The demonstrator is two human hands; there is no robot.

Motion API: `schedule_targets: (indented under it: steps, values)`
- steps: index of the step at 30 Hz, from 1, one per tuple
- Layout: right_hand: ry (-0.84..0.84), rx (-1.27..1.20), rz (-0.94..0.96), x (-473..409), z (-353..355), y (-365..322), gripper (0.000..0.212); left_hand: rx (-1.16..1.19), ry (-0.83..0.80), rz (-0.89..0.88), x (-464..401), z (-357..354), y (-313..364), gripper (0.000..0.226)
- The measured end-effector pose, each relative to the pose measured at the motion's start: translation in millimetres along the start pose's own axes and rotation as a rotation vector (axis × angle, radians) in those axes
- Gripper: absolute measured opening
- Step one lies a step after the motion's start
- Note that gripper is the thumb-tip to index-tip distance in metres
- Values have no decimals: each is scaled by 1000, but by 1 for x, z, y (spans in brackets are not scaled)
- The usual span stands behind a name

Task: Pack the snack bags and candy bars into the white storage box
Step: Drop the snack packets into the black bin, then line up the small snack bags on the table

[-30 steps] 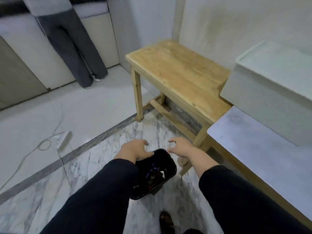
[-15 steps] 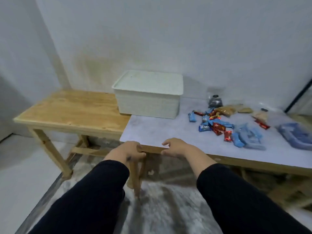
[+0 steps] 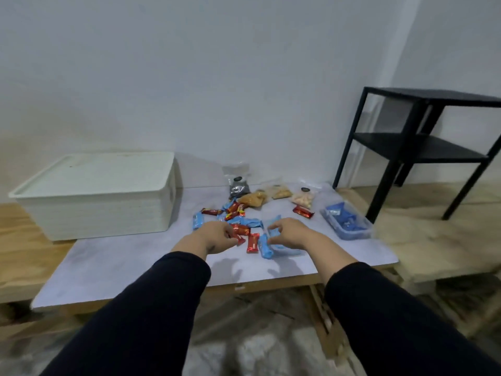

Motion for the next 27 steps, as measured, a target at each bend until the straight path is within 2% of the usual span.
schedule_targets:
  steps: [5,14,20,23,25,27]
  values:
    - [45,-117,-11,-35,44,46,51,64,9,-15,-53,1,42,38]
    - [64,-157,-24,-146,76,87,48,58,13,-34,-181,10,60,39]
    - [86,-224,-112,-240,82,105,48,237,19,-13,-289,20,55,36]
    - [134,-252,-137,-282,86,110,37,322,2,-10,-333,18,54,41]
    - [168,-285,-166,-308,88,117,13,360,4,-26,-359,11,54,45]
    - [174,-297,-204,-333,87,123,23,307,20,-41,-380,3,53,45]
Point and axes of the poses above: each hand's wrist, its own x-axis away from the middle knuckle, its own z-axis out of the back of the hand, y = z × x, the point moved 8 cm from there along -x, towards the middle knuckle, and after that the axes turned 6 degrees about -x, right-handed, at the moved point
